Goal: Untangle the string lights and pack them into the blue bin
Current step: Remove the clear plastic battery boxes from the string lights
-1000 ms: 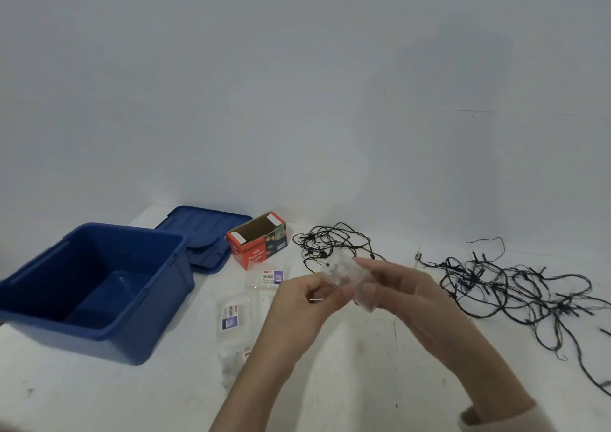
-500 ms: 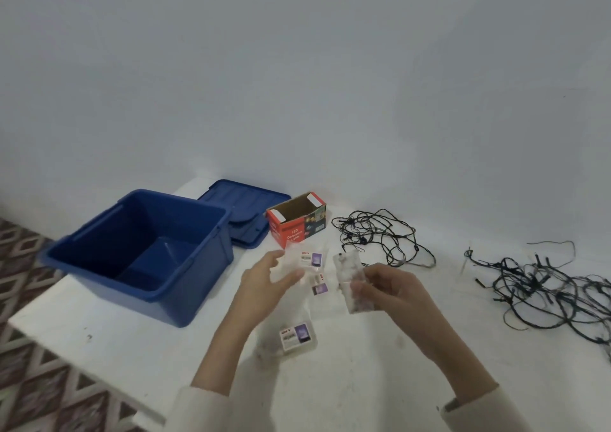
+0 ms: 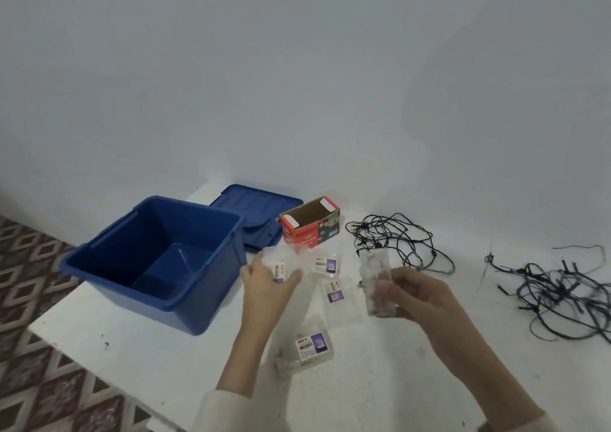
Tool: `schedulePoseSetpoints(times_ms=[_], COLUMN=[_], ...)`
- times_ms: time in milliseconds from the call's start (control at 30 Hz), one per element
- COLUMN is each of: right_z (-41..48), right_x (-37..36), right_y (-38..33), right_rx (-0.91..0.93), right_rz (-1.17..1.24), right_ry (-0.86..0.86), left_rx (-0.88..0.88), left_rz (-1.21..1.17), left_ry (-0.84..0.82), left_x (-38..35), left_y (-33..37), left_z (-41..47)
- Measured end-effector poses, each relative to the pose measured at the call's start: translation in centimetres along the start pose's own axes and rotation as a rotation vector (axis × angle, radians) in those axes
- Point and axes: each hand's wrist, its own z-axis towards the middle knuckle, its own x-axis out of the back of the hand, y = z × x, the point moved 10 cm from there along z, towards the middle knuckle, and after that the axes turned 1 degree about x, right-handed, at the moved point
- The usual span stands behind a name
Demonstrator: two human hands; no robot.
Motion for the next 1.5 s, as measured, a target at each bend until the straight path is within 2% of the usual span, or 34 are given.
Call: schedulePoseSetpoints(times_ms=[100,200,333,467,667,767,1033,1200,1367,1500], right_z=[-0.5,-1.2,-1.8,-3.3,-6.0,-7.0,-8.2,-9.2,-10.3,-11.4], right_x=[-3.6,-6.4,-4.0,-0.5,3.0,4.5,5.7,6.0,4.4,4.9], right_y=[-2.9,-5.8,-7.9,-8.5,-10.8,-11.5,-12.6,-13.1,-12.6,-12.7], right_rx=[-0.002,0.089,0.245,0.314,0.412,0.441,0.456,0.516,0.534,0.624], right_rz=[0.309,0.359,0.256,0.179,-0.091,-0.247,-0.466,-0.635,-0.599,-0.552], right_ry=[-0.173,-0.31,-0.096,0.113,0.318,0.409,0.395,0.432,0.382,0.499], left_rx=[-0.207,-0.349,-0.402,-0.446,-0.447,-0.441,-0.483,-0.458,-0.4,-0.408], left_rz=[-0.217,-0.255,-0.423,-0.513,-0.615,-0.768,-0.89,-0.858,-0.917,-0.909], left_ry=[-0.034,-0.113,-0.16,-0.213,-0.37,-0.517,-0.382,-0.423,-0.444,-0.463], left_x=[0.3,-0.2,0.2,-0.3,-2.3,-3.4,-3.5,-4.9,-5.6,-5.5], left_y=[4.5,7.9,10.0,11.6,14.0,15.3,16.7,16.9,16.9,17.3], left_z=[-3.2,-6.2,-8.4,-9.8,-12.9,-14.4,-16.1,-16.9,-17.4,-18.1])
